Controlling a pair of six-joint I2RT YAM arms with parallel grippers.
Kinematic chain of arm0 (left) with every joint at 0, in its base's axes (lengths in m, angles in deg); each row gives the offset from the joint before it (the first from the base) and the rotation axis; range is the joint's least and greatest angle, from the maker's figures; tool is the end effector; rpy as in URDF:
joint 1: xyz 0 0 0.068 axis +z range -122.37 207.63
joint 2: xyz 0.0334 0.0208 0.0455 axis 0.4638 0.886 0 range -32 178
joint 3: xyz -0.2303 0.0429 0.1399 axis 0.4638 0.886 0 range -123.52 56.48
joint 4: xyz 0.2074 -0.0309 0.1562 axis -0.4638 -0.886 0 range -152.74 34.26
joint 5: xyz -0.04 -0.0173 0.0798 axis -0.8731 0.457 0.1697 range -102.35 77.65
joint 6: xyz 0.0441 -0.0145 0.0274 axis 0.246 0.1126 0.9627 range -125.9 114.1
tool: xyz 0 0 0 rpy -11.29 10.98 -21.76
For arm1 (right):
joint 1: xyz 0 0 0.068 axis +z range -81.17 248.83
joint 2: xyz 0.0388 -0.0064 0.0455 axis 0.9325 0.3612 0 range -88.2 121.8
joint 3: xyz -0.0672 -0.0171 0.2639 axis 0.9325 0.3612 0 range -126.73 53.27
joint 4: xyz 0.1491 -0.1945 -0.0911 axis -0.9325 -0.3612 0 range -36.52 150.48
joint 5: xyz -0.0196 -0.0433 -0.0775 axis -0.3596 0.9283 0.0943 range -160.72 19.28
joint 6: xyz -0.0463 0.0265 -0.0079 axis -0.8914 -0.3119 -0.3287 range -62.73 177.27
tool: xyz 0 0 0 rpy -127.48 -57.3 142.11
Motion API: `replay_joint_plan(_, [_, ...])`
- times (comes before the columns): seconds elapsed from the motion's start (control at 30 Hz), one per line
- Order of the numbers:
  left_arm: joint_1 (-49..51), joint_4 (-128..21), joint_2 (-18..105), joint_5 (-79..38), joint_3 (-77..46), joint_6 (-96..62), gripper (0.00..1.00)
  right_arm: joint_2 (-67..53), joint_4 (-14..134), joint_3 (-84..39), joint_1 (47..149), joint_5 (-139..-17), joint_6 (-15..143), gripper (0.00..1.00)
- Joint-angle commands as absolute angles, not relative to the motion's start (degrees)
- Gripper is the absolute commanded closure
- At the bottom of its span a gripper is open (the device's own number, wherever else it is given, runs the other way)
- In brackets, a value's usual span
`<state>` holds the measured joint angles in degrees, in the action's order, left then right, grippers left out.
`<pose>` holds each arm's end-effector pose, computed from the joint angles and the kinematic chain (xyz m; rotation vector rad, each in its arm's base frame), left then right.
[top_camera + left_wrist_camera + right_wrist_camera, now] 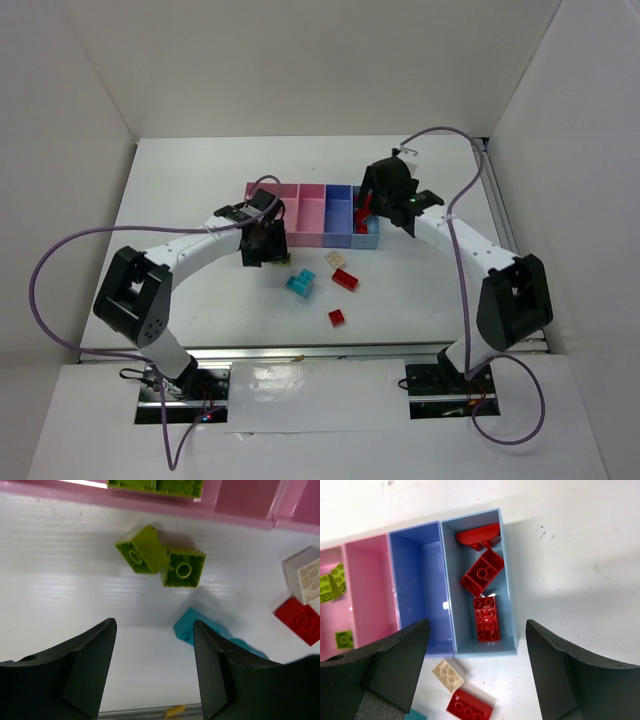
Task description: Sort the legos into containers by color
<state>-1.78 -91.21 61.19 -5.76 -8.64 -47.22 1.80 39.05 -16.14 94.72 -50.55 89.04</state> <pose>0.2876 -0.1574 0.2170 -0.3152 2.6713 -0.2399 0.3204 0.1418 0.2756 0.2926 2.2345 0.1322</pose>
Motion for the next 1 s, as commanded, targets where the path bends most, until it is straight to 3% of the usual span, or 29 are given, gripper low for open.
replay_joint_plan(0.0, [-1.56,-86.16,62.3,-3.03,-8.29,-50.8,0.27,-4.25,37.37,-13.81,94.76,-49.54,88.47,0.16])
replay_joint_plan(0.4, [1.44,-85.98,72.59,0.83,-14.27,-57.84,0.34,-8.04,35.87,-9.4,91.24,-49.88,87.86,0.16])
replay_joint_plan(0.73, [1.97,-86.86,68.73,4.0,-9.87,-58.99,0.37,-6.99,35.87,-8.35,91.24,-51.03,87.86,0.16])
replay_joint_plan(0.9, [2.49,-86.86,70.3,4.0,-9.87,-57.76,0.46,-5.93,35.87,-8.35,91.24,-51.65,87.86,0.16])
replay_joint_plan(0.97, [2.49,-86.86,71.0,4.0,-10.74,-56.62,0.55,-5.93,35.87,-8.35,91.24,-51.65,87.86,0.16])
